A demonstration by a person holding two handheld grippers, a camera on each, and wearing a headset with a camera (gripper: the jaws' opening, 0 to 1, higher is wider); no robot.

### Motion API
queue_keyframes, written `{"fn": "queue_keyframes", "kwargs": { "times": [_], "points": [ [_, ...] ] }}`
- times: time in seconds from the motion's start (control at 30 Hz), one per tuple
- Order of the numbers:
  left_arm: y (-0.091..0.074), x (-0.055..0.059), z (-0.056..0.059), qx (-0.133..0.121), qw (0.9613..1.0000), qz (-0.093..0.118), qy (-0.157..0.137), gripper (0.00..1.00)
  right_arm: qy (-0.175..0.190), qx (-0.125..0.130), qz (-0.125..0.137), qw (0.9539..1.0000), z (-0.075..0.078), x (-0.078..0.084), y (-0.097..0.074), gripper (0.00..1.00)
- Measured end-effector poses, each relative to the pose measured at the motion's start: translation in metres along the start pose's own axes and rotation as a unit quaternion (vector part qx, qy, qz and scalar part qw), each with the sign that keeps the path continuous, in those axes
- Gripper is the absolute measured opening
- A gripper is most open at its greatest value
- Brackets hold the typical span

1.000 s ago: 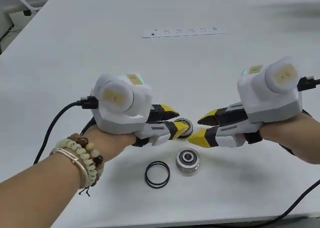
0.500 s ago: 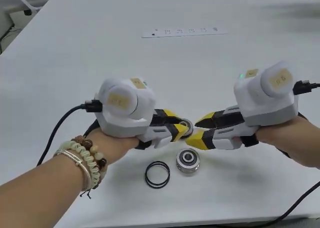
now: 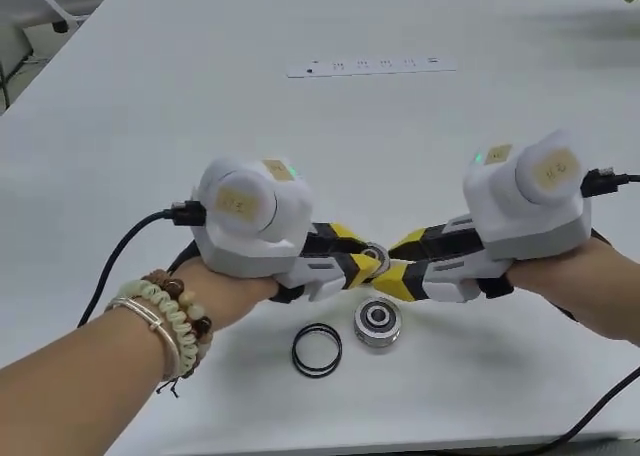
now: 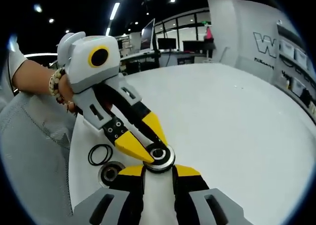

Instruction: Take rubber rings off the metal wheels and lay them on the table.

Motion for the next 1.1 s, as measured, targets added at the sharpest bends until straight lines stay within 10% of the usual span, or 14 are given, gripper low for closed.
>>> {"fn": "queue_keyframes", "kwargs": {
  "times": [1.1],
  "points": [
    [-0.0007, 0.0002, 0.0015, 0.006, 1.0, 0.003, 0.004, 0.15, -0.032, 0.002, -0.006, 0.9995, -0.0014, 0.001, 0.0052, 0.22]
  ]
}}
Point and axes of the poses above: the centre of the closed fingertips' face, and the gripper's own axes: y roughly forward along the fingers, z roughly to its right, x roughly out of its underside, the point moved 5 cm from there along -y, roughly backward along the fingers, and after that the axes turned 4 degrees about x, right-handed, at the moved point
